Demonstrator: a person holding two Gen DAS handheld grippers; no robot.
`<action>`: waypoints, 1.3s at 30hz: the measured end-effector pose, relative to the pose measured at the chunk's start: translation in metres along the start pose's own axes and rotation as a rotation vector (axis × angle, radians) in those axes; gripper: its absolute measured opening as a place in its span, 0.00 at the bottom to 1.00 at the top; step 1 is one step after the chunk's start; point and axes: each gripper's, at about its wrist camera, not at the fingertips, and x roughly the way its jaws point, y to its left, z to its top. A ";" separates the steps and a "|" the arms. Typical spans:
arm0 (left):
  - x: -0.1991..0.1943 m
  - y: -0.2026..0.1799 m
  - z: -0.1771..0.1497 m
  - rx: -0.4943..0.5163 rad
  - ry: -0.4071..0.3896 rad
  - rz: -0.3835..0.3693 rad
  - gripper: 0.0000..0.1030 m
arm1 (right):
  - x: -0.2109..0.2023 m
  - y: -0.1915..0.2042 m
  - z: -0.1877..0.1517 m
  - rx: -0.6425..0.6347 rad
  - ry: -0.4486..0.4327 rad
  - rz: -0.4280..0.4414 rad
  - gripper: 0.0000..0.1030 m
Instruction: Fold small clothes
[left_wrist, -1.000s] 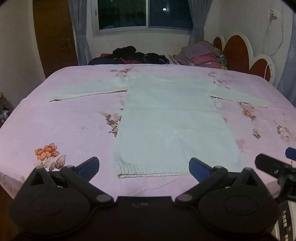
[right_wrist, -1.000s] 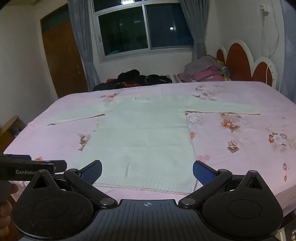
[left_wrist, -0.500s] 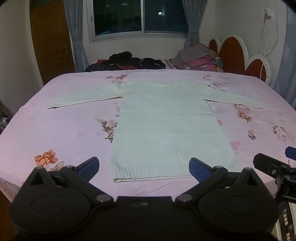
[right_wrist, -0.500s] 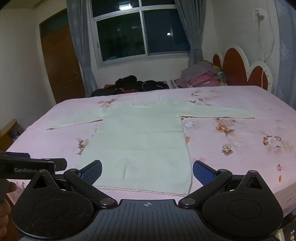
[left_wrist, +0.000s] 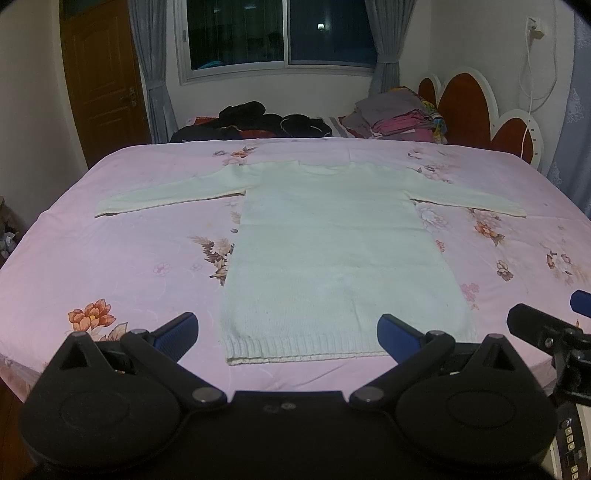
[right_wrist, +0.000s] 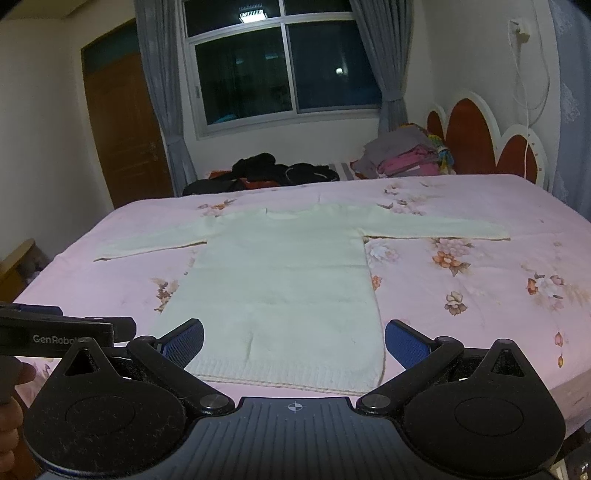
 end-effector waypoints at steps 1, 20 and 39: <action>0.000 0.000 0.000 0.000 0.001 -0.001 1.00 | -0.001 -0.001 -0.001 0.001 -0.002 0.000 1.00; -0.001 0.003 0.001 0.002 0.013 -0.010 1.00 | -0.003 0.001 0.002 0.010 -0.008 0.001 1.00; 0.003 0.000 0.004 0.005 0.020 -0.002 1.00 | 0.002 0.001 0.003 0.014 -0.007 -0.001 1.00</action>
